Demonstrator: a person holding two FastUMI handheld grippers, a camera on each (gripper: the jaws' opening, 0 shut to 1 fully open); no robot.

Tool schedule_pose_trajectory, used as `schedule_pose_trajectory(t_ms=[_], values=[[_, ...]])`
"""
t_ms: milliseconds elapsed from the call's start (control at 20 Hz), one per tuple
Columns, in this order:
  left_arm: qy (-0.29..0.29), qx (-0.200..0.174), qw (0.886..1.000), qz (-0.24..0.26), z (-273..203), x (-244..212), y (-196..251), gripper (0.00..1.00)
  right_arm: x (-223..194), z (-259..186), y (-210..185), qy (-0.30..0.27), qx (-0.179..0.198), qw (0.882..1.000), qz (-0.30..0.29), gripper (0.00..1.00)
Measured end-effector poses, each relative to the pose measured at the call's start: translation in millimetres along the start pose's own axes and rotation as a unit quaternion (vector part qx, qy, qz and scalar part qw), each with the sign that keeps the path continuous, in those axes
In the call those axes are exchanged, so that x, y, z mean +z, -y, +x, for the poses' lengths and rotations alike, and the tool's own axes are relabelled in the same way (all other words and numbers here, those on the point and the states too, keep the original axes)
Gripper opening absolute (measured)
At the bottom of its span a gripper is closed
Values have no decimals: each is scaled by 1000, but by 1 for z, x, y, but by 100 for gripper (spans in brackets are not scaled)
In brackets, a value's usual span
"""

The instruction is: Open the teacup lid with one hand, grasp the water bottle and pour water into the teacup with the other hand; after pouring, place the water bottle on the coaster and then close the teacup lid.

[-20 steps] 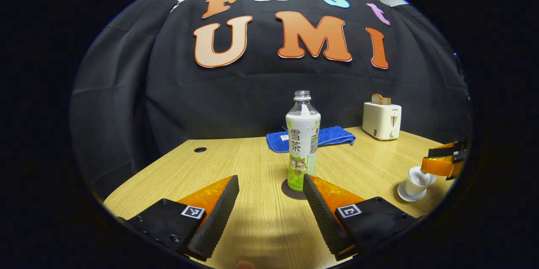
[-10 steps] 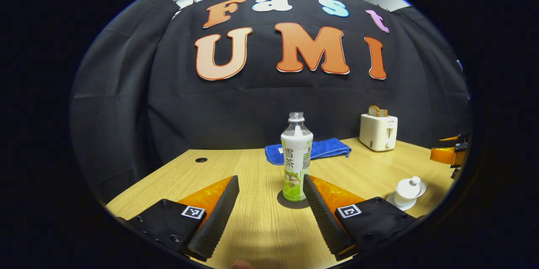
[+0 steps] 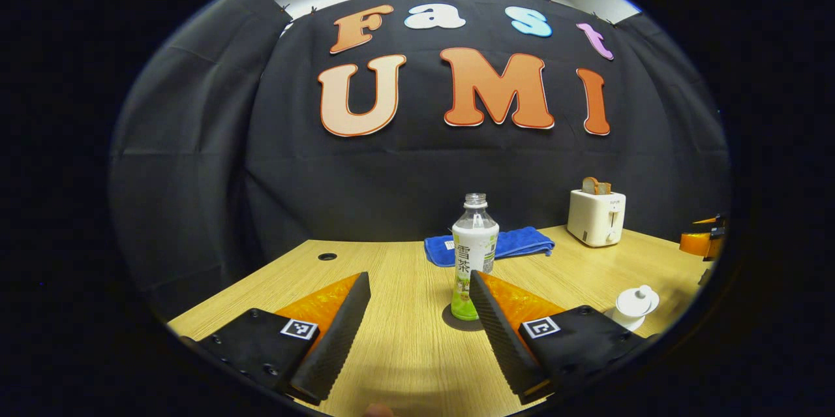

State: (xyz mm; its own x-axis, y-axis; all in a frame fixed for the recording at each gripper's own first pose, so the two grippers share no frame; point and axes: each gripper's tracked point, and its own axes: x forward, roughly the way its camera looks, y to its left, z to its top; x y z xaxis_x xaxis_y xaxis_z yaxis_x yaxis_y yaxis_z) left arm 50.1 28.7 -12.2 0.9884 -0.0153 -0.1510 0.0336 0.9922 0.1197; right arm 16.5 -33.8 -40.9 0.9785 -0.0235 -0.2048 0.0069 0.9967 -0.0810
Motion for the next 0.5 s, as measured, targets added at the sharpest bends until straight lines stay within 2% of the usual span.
schedule_pose_trajectory(t_ms=[250, 500], values=[[8, 9, 1000, 8, -6, 5, -3, 98, 8, -5, -5, 7, 13, 1000, 4, 97], [16, 33, 999, -5, -19, 7, -12, 98, 14, -12, -7, 12, 20, 1000, 9, 97]])
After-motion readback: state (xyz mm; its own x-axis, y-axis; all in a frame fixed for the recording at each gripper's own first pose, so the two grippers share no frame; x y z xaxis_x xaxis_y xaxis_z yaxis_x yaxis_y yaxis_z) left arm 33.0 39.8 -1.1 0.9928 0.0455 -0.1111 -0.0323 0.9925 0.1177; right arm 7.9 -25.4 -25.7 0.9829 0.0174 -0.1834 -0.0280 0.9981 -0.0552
